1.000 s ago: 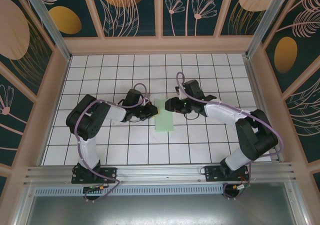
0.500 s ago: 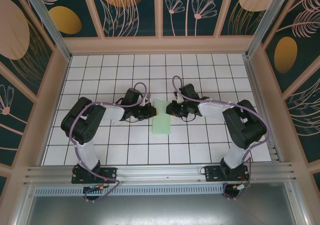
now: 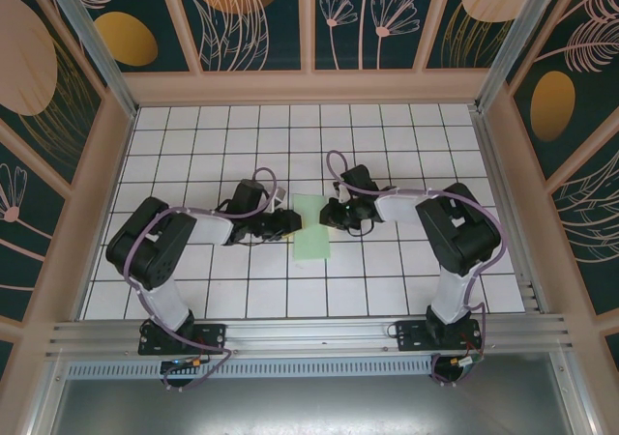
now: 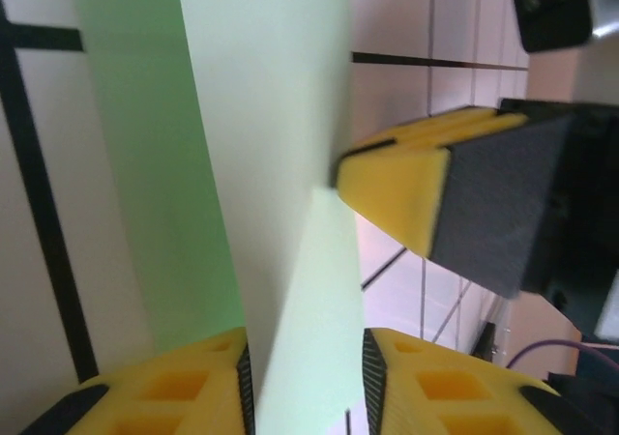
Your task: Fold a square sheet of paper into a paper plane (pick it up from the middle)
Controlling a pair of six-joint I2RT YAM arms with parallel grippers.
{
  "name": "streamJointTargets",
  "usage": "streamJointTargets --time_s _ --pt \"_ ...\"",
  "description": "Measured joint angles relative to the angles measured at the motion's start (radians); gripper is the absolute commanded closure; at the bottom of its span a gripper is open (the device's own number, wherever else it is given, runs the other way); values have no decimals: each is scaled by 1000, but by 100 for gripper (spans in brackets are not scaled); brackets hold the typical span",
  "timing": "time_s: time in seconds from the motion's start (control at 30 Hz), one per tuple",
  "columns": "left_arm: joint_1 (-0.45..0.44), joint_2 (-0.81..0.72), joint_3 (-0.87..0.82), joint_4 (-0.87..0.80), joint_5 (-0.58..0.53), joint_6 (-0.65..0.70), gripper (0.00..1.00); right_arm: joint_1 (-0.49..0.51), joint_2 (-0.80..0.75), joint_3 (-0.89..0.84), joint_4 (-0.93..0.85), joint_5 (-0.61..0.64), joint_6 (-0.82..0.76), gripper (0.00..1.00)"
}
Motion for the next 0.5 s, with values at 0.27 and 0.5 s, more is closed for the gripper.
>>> streamJointTargets --time_s 0.27,0.5 --pt "-36 -85 -93 83 34 -39 61 3 6 12 -11 10 0 82" --pt "-70 -90 -115 126 40 -66 62 4 7 16 -17 14 0 82"
